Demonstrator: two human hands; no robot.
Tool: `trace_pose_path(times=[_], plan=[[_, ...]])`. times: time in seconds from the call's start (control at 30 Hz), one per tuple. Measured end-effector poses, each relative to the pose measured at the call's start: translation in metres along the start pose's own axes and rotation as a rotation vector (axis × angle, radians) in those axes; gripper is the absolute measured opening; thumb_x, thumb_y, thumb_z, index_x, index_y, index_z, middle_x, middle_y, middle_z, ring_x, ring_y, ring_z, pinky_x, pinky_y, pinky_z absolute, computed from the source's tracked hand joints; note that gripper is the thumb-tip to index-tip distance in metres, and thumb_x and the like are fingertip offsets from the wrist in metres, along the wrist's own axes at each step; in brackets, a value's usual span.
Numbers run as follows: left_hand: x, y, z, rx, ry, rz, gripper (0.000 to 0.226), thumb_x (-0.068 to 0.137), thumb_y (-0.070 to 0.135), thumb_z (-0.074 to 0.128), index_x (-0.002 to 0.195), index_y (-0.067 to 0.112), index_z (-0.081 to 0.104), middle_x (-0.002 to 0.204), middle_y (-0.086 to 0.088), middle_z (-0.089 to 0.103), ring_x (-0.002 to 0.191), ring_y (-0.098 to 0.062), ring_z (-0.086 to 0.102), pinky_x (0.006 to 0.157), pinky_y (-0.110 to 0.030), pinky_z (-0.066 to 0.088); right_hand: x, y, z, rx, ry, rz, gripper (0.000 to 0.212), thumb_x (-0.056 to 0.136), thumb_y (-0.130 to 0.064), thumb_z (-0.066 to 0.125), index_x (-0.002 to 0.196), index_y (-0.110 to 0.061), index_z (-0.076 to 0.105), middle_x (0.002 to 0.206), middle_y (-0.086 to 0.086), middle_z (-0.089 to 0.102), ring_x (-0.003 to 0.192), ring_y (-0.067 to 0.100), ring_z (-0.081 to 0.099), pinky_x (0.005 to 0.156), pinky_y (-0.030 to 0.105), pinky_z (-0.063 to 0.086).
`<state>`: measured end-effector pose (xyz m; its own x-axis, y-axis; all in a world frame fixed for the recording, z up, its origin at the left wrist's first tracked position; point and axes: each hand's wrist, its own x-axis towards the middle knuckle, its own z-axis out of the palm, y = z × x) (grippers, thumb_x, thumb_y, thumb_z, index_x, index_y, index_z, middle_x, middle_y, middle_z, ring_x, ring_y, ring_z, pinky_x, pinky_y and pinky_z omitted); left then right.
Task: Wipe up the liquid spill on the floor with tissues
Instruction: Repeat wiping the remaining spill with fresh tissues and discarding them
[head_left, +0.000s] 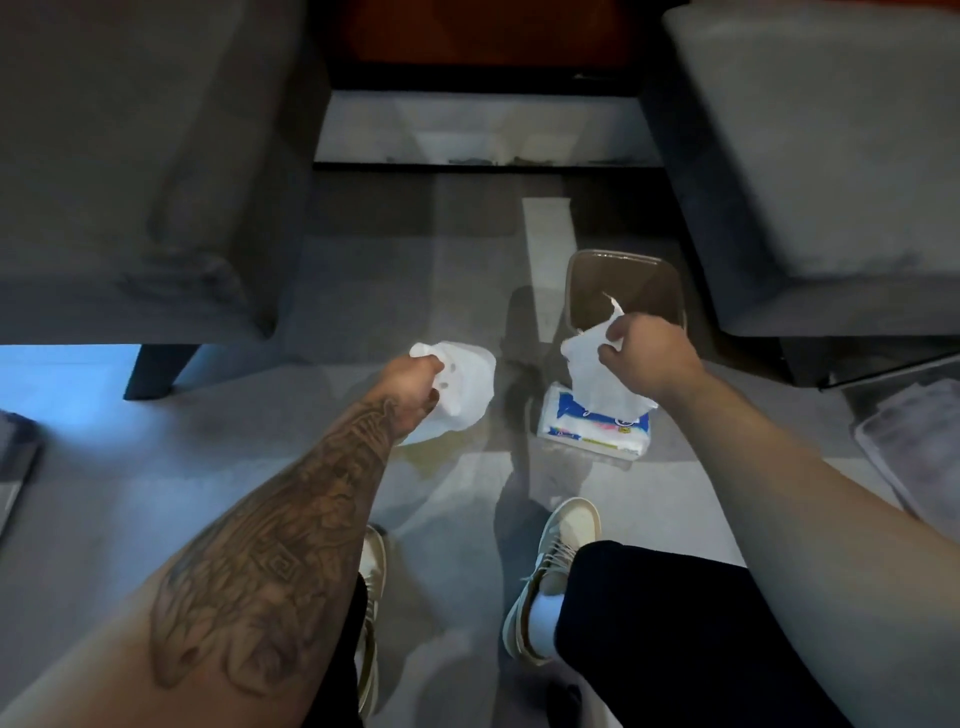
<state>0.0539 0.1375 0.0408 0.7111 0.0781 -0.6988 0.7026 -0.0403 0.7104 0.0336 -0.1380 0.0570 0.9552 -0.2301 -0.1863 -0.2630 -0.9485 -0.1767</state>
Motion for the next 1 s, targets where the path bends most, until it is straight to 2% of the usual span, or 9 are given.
trace_pose_path(times=[0.07,0.17,0.27,0.3,0.5,0.63,0.73,0.83,1.0], plan=[[-0.018,0.001,-0.010,-0.021,0.010,0.009,0.034,0.100,0.011,0.053,0.131,-0.002,0.054,0.095,-0.010,0.057,0.054,-0.013,0.049,0.035,-0.015,0.037,-0.014,-0.022,-0.018,0.149,0.079,-0.006,0.029,0.092,-0.035,0.062,0.115,-0.019,0.069,0.117,0.005,0.068,0.100,0.028,0.064,0.090,0.040,0.054],[-0.044,0.003,-0.030,-0.050,-0.006,0.029,0.023,0.101,0.007,0.053,0.122,-0.002,0.055,0.095,-0.013,0.064,0.070,-0.023,0.062,0.046,-0.024,0.053,-0.041,-0.059,-0.037,0.399,0.150,-0.049,0.017,0.090,-0.028,0.067,0.107,-0.024,0.068,0.118,0.002,0.065,0.101,0.023,0.062,0.090,0.041,0.054],[-0.060,0.000,-0.051,0.017,-0.037,0.081,0.029,0.102,0.016,0.052,0.124,0.000,0.059,0.105,-0.013,0.070,0.098,-0.035,0.069,0.085,-0.047,0.060,-0.066,-0.092,-0.048,0.524,0.206,-0.172,0.013,0.090,-0.018,0.065,0.103,-0.022,0.067,0.117,-0.002,0.064,0.103,0.021,0.060,0.092,0.035,0.050],[-0.064,-0.002,-0.059,0.023,-0.044,0.092,0.028,0.103,0.019,0.051,0.124,0.003,0.060,0.109,-0.013,0.070,0.102,-0.035,0.069,0.088,-0.050,0.058,-0.074,-0.103,-0.049,0.547,0.216,-0.217,0.014,0.090,-0.016,0.063,0.102,-0.023,0.066,0.115,-0.004,0.064,0.103,0.020,0.060,0.090,0.033,0.050],[-0.067,0.008,-0.088,-0.106,0.015,0.108,0.016,0.095,0.009,0.053,0.105,0.004,0.065,0.094,-0.013,0.072,0.086,-0.030,0.069,0.079,-0.042,0.057,-0.099,-0.155,-0.070,0.938,0.118,-0.277,0.019,0.092,-0.016,0.065,0.100,-0.034,0.067,0.098,-0.030,0.062,0.089,0.004,0.059,0.072,0.022,0.052],[-0.060,0.016,-0.093,-0.246,0.080,0.103,0.015,0.091,0.010,0.061,0.101,0.002,0.069,0.088,-0.013,0.076,0.083,-0.029,0.071,0.082,-0.042,0.057,-0.092,-0.169,-0.082,1.555,-0.139,-0.151,0.023,0.089,-0.006,0.068,0.098,-0.027,0.069,0.111,-0.007,0.071,0.100,0.025,0.068,0.082,0.042,0.060],[-0.053,0.016,-0.092,-0.365,0.022,0.074,0.018,0.095,0.009,0.060,0.107,-0.001,0.069,0.093,-0.012,0.076,0.082,-0.025,0.072,0.084,-0.041,0.058,-0.079,-0.174,-0.081,1.825,-0.277,-0.086,0.024,0.088,-0.001,0.063,0.100,-0.022,0.066,0.109,0.004,0.073,0.093,0.022,0.071,0.078,0.036,0.060],[-0.051,0.023,-0.095,-0.417,-0.111,0.065,0.025,0.097,0.017,0.061,0.111,-0.003,0.069,0.106,-0.015,0.074,0.088,-0.026,0.071,0.082,-0.039,0.059,-0.065,-0.179,-0.075,1.864,-0.347,-0.034,0.024,0.091,0.001,0.057,0.099,-0.021,0.064,0.099,0.002,0.075,0.084,0.018,0.070,0.077,0.034,0.057],[-0.047,0.030,-0.111,-0.444,-0.145,0.063,0.031,0.099,0.016,0.055,0.074,0.008,0.072,0.067,-0.006,0.070,0.053,-0.020,0.066,0.049,-0.026,0.054,-0.044,-0.181,-0.045,1.473,-0.199,0.023,0.021,0.091,-0.003,0.065,0.100,-0.022,0.069,0.107,0.002,0.075,0.100,0.028,0.071,0.087,0.043,0.058]])
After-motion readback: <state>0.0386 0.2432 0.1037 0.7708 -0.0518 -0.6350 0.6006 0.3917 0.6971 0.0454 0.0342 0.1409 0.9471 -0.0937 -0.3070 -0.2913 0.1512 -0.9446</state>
